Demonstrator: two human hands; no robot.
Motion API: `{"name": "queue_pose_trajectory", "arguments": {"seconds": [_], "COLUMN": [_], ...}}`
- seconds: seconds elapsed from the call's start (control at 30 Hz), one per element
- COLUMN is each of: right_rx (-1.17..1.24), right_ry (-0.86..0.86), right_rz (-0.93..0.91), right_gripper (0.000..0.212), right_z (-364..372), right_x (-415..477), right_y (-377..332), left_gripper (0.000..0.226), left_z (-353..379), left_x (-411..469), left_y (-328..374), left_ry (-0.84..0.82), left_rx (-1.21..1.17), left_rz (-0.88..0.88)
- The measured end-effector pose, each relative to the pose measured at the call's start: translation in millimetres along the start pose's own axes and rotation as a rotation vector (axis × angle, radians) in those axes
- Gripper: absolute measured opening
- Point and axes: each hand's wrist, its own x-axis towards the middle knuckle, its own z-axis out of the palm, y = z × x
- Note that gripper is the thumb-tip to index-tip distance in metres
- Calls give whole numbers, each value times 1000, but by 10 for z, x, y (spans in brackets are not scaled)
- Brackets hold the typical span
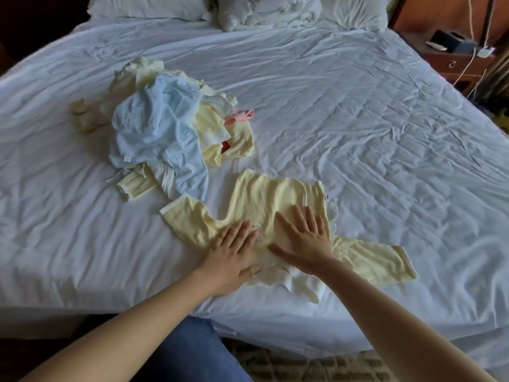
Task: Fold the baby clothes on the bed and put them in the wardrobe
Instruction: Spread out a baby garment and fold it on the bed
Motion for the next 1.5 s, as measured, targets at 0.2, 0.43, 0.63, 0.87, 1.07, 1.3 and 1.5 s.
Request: {"name": "queue_pose_trajectory", "arguments": {"seconds": [0.2,0.43,0.63,0.87,1.07,1.3,1.5], "right_rx": [-14,-40,11,39,79,-51,-68], "right_ry": [125,79,20,64,22,77,106], "right_rz": [-7,-25,-28,-170,-260,-225,-210], "right_gripper": [84,99,120,67,52,69,75], "right_z": [158,212,80,-108,-82,221,286], "right_x": [-439,-652,-624,-275,34,67,80], "right_y": [-151,-172,-301,-910,-1219,-1245,-1249], "left_gripper": [71,65,52,33,43,61,35], "left_z": [80,61,-77,-216,-203,-201,-185], "left_x": [-347,-638,-732,-704,-565,-318,-248], "left_y": [39,-71,-286,-758,-1062,-1200,-1250], "left_ry": [17,69,281,539,417,320,365], "left_rx": [-45,-35,-331,-426,-494,-586,-577], "left_rz": [-44,30,71,-332,-660,-892,-926]}}
